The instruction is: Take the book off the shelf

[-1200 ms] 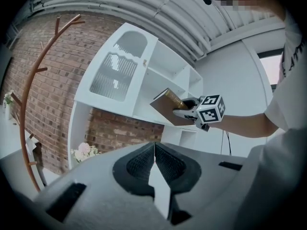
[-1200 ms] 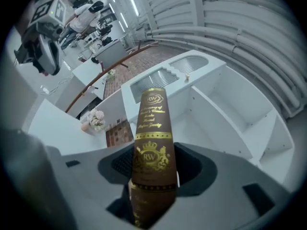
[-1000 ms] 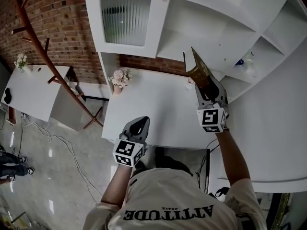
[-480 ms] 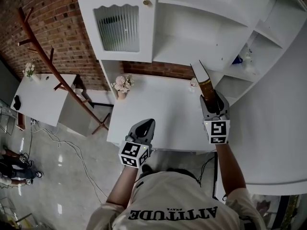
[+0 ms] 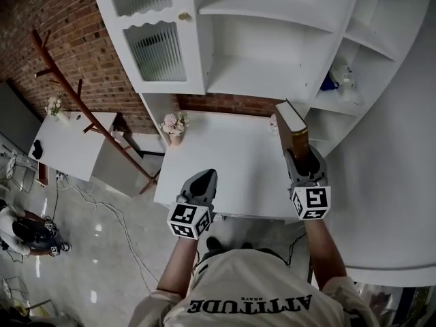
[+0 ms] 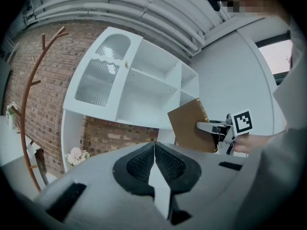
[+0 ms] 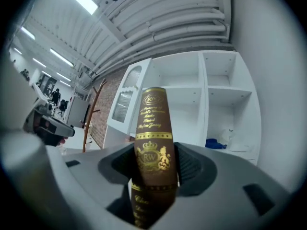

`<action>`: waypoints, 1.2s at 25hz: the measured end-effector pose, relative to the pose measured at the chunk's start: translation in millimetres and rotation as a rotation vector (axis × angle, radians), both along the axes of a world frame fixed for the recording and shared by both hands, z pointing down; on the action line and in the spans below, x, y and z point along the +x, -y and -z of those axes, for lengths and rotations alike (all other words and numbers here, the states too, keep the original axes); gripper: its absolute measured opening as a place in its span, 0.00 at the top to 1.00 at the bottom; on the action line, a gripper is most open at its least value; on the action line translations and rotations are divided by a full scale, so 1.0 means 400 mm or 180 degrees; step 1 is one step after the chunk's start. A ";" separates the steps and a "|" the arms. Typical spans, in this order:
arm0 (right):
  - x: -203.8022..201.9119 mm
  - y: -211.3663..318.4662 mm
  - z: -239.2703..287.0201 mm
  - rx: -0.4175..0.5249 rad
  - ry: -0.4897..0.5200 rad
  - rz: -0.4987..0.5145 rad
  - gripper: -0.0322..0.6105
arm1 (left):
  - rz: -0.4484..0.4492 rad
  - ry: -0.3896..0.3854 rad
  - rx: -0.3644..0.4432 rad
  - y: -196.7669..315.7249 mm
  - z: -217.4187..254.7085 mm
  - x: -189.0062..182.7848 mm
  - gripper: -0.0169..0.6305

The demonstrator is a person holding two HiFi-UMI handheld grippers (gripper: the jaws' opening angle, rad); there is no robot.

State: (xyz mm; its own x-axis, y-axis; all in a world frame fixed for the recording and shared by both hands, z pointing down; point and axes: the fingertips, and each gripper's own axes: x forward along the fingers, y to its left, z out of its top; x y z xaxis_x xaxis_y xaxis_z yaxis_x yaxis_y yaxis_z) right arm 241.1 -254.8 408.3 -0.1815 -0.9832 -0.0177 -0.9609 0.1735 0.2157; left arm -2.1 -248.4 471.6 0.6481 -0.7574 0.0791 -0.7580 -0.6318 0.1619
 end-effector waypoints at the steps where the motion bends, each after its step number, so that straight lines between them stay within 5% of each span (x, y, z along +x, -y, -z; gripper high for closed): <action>1: 0.013 -0.012 -0.001 0.0015 0.0058 0.0012 0.58 | 0.0021 0.0008 0.0003 -0.004 0.002 0.006 0.93; 15: 0.134 -0.105 -0.051 0.0023 0.0512 0.0102 0.58 | 0.0372 0.0100 0.0041 -0.080 0.006 0.038 0.93; 30: 0.096 -0.145 -0.046 0.0190 0.0591 0.0215 0.58 | 0.0585 0.0005 0.0053 -0.118 0.011 -0.005 0.93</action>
State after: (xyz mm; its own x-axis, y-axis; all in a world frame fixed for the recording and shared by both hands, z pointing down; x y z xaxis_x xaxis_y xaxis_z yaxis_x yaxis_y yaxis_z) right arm 279.3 -196.7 426.8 -0.2352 -0.9651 -0.1148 -0.9717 0.2311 0.0478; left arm -4.3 -201.0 467.1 0.4985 -0.8643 0.0663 -0.8612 -0.4851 0.1513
